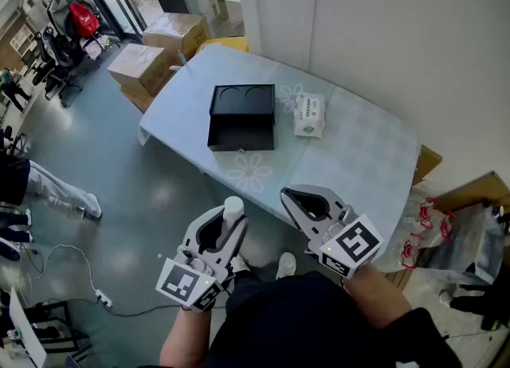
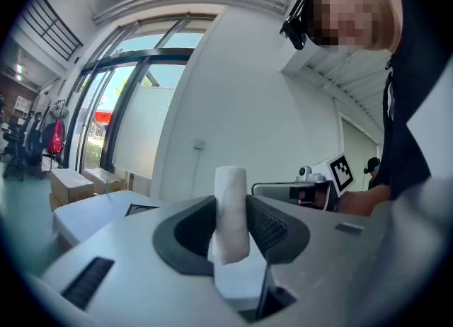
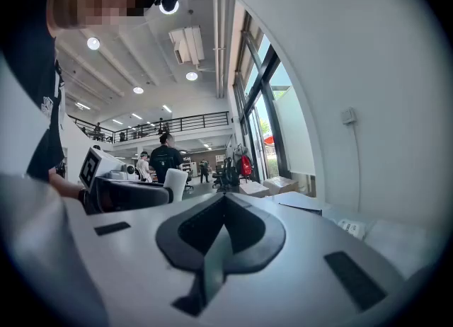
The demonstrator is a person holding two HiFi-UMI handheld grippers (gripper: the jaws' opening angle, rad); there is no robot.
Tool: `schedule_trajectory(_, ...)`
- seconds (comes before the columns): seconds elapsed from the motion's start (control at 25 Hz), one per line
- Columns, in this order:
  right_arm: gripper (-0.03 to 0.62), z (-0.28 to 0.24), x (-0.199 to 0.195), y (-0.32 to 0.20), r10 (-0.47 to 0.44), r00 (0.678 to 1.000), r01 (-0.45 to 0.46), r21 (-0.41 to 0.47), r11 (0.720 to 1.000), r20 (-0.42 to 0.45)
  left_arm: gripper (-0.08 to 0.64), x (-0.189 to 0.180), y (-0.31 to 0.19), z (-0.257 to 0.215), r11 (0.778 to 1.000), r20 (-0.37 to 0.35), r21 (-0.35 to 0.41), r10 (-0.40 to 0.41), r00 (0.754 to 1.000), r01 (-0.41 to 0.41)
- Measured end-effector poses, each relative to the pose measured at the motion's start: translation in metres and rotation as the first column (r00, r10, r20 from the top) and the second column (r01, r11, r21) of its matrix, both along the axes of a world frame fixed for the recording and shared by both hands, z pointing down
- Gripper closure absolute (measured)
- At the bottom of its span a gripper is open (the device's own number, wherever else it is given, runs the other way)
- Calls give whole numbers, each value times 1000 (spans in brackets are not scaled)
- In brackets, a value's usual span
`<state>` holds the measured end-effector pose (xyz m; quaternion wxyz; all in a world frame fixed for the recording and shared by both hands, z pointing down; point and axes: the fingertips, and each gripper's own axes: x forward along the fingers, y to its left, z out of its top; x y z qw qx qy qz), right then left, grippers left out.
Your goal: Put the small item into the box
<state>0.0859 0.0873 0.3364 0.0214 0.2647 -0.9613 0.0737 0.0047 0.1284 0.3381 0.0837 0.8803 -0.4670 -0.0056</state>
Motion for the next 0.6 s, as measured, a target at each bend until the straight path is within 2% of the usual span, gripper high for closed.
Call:
schedule_trajectory(0.2, 583, -1, -3, 0, -4, 1000, 4, 5, 1000, -2, 426, 3, 1, -4, 1000, 3, -4, 17, 1000, -17)
schedule_trajectory(0.6, 583, -8, -13, 2, -24, 1000, 24, 12, 1000, 16, 426, -11, 0, -5, 1000, -3, 10, -4, 1000, 4)
